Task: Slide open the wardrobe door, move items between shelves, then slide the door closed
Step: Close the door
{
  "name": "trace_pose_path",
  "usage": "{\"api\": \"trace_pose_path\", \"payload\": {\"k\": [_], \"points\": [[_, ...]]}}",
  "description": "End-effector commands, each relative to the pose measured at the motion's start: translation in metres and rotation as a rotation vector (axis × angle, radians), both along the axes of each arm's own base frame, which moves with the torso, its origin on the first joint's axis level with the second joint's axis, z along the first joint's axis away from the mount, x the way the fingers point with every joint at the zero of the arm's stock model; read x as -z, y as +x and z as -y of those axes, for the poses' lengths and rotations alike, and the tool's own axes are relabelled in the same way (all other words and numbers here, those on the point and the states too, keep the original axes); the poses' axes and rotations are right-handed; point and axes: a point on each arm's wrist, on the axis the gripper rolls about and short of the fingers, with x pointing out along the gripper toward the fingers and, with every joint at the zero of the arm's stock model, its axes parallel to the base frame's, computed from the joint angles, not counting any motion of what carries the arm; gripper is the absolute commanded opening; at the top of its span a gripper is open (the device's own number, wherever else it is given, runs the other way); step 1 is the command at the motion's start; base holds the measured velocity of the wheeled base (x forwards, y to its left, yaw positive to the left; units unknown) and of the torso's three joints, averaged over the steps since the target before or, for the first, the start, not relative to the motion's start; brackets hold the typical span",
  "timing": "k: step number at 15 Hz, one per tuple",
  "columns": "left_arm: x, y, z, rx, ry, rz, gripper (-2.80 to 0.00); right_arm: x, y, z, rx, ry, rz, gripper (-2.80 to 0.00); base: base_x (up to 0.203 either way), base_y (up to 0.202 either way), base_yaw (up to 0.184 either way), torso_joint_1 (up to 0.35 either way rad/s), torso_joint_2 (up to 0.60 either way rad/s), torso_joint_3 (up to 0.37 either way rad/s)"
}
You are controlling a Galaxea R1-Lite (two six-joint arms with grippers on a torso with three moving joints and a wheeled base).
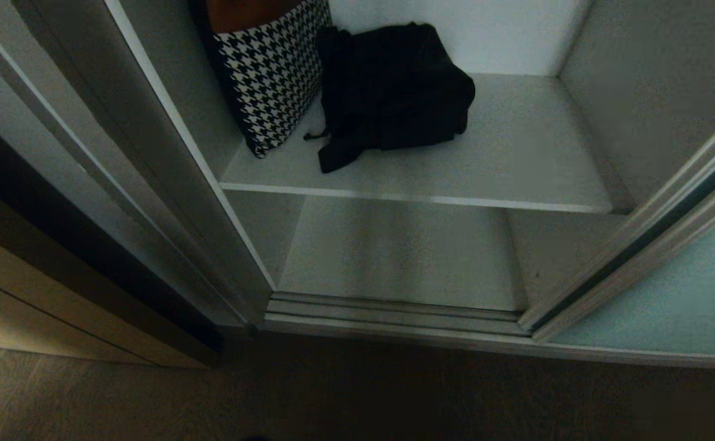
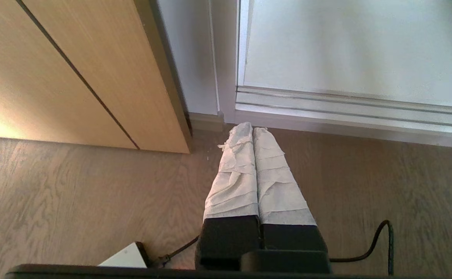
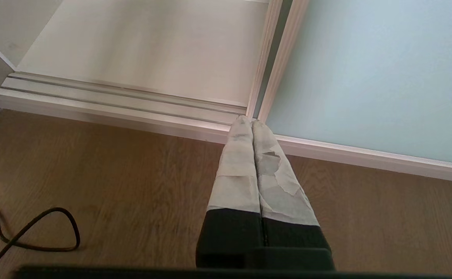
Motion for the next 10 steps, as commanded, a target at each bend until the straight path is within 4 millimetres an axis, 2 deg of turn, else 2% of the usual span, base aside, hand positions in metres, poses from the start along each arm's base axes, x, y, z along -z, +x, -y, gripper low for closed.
{"api": "trace_pose_path", "payload": {"k": [1,3,4,7,10], "points": [[0.0,0.0,0.0,0.0,0.001,-0.001,-2.8,0.0,0.0,0.0,-0.002,0.0,-0.001,-2.8,0.0,0.0,0.0,0.0,0.0,0.0],[0.0,0.0,0.0,-0.001,0.001,-0.001,-2.8,-0.006,-0.002,0.0,0.003,-0.003,0.018,-2.8,0.0,0.0,0.0,0.0,0.0,0.0],[0.0,0.0,0.0,0.0,0.001,-0.001,-2.8,-0.016,-0.005,0.0,0.004,-0.004,0.05,-2.8,0.0,0.0,0.0,0.0,0.0,0.0],[0.0,0.0,0.0,0.0,0.001,-0.001,-2.8,-0.058,-0.029,0.0,0.005,-0.005,0.094,-2.8,0.0,0.0,0.0,0.0,0.0,0.0],[0.0,0.0,0.0,0.0,0.001,0.0,-2.8,-0.113,-0.062,0.0,0.005,-0.004,0.116,-2.8,0.0,0.0,0.0,0.0,0.0,0.0]]}}
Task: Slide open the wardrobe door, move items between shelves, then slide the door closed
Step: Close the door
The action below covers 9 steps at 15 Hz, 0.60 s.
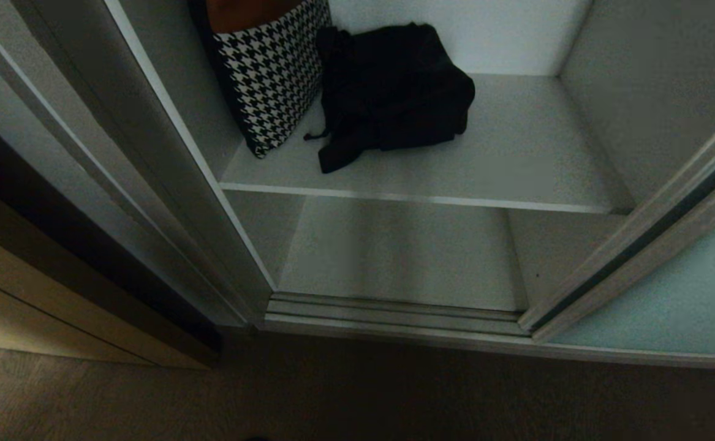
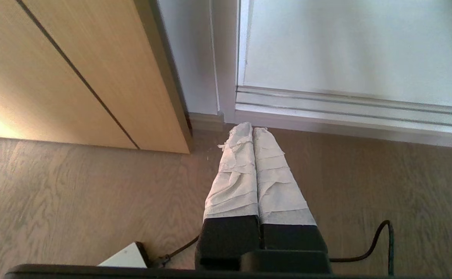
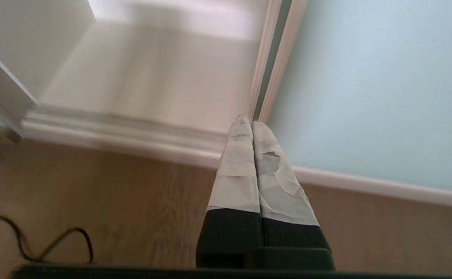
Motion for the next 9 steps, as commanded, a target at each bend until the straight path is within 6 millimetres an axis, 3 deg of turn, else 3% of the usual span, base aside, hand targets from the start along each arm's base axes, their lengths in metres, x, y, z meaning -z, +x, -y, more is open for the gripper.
{"api": "trace_pose_path", "payload": {"k": [1,5,9], "points": [[0.0,0.0,0.0,0.0,0.0,0.0,-2.8,-0.034,-0.011,0.0,0.003,0.001,0.0,-2.8,0.0,0.0,0.0,0.0,0.0,0.0],[0.0,0.0,0.0,0.0,0.0,-0.001,-2.8,-0.101,-0.003,0.005,0.134,0.024,-0.007,-2.8,0.0,0.0,0.0,0.0,0.0,0.0],[0.0,0.0,0.0,0.0,0.0,0.001,-2.8,-0.153,0.004,0.006,0.189,0.186,0.042,-2.8,0.0,0.0,0.0,0.0,0.0,0.0]]}}
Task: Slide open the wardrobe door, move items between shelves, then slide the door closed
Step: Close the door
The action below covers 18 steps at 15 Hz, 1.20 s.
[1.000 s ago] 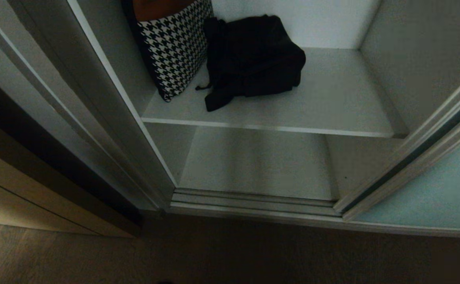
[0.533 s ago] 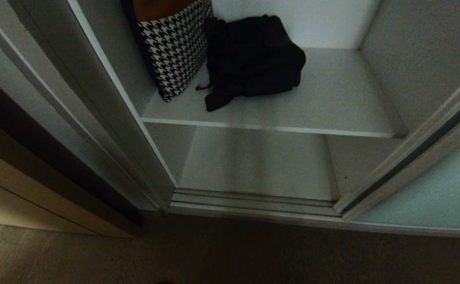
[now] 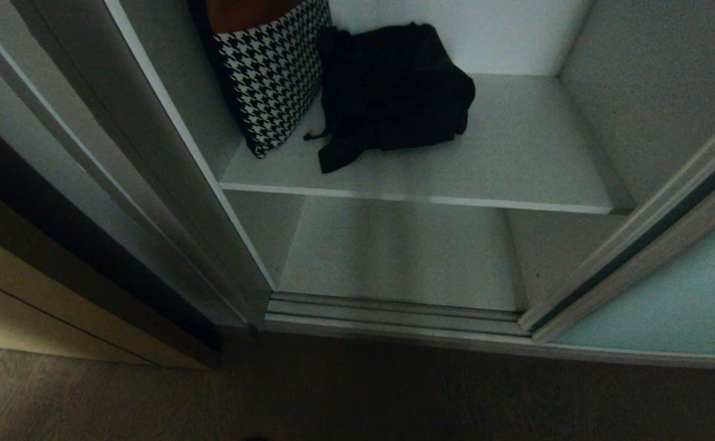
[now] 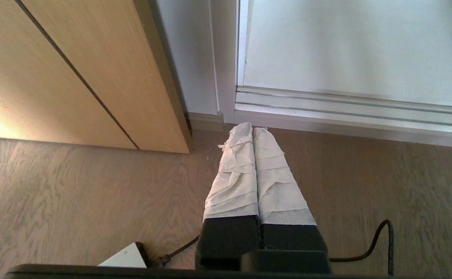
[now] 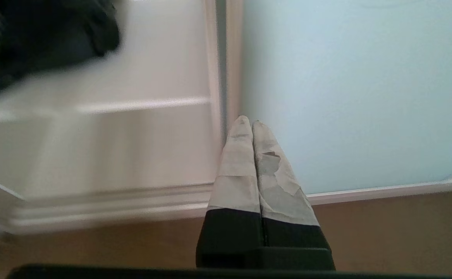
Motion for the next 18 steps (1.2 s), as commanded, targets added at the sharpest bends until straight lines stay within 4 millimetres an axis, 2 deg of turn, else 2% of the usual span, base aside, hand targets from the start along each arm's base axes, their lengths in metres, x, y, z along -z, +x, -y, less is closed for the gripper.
{"api": "trace_pose_path", "payload": {"k": [1,4,8,14,18], "points": [[0.0,0.0,0.0,0.0,0.0,-0.001,-2.8,-0.022,0.018,-0.002,-0.004,0.034,-0.033,-2.8,0.0,0.0,0.0,0.0,0.0,0.0],[0.0,0.0,0.0,0.0,0.0,-0.001,-2.8,-0.046,0.037,-0.009,-0.083,0.037,-0.038,-2.8,0.0,0.0,0.0,0.0,0.0,0.0],[0.0,0.0,0.0,0.0,0.0,-0.001,-2.8,-0.076,0.079,-0.012,-0.14,0.113,-0.039,-2.8,0.0,0.0,0.0,0.0,0.0,0.0],[0.0,0.0,0.0,-0.002,0.0,-0.001,-2.8,-0.089,0.121,0.001,-0.11,0.116,-0.058,-2.8,0.0,0.0,0.0,0.0,0.0,0.0],[0.0,0.0,0.0,-0.001,0.0,-0.001,-2.8,-0.095,0.128,0.01,-0.039,0.061,-0.009,-2.8,0.0,0.0,0.0,0.0,0.0,0.0]]}}
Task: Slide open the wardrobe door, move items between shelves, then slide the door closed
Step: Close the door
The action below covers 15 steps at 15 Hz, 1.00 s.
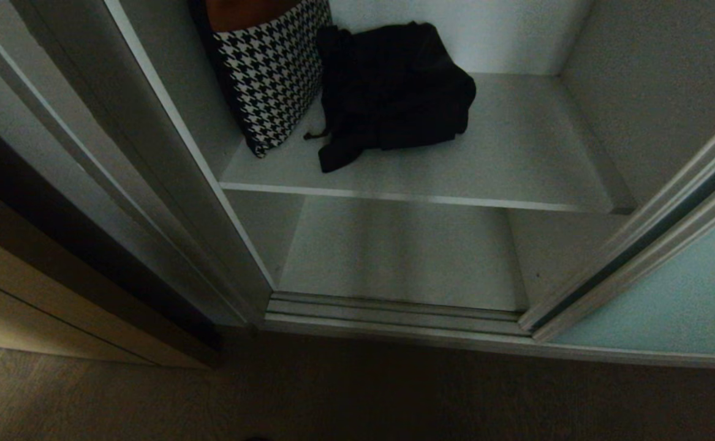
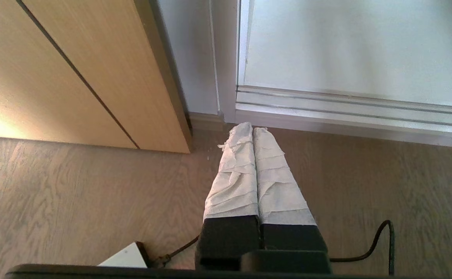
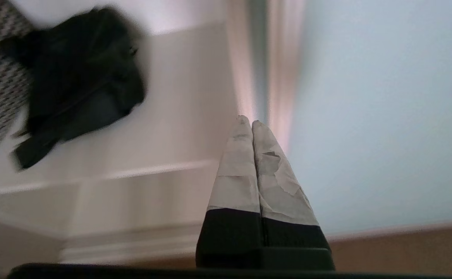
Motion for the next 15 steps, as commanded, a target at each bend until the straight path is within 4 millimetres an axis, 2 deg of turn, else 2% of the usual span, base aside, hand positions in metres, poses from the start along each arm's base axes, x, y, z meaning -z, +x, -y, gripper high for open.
{"api": "trace_pose_path", "payload": {"k": [1,3,5,10,15], "points": [[0.0,0.0,0.0,0.0,0.0,-0.001,-2.8,0.001,0.002,0.002,0.024,-0.009,-0.004,-2.8,0.0,0.0,0.0,0.0,0.0,0.0],[0.0,0.0,0.0,0.0,0.0,-0.001,-2.8,0.001,-0.004,-0.001,0.037,-0.02,0.008,-2.8,0.0,0.0,0.0,0.0,0.0,0.0],[0.0,0.0,0.0,0.0,0.0,-0.001,-2.8,0.002,0.0,0.003,0.087,-0.01,-0.002,-2.8,0.0,0.0,0.0,0.0,0.0,0.0],[0.0,0.0,0.0,-0.001,0.0,0.0,-2.8,0.005,0.025,0.025,0.102,0.021,-0.03,-2.8,0.0,0.0,0.0,0.0,0.0,0.0],[0.0,0.0,0.0,0.0,0.0,-0.001,-2.8,0.007,0.046,0.04,0.068,0.133,-0.045,-2.8,0.0,0.0,0.0,0.0,0.0,0.0]]}}
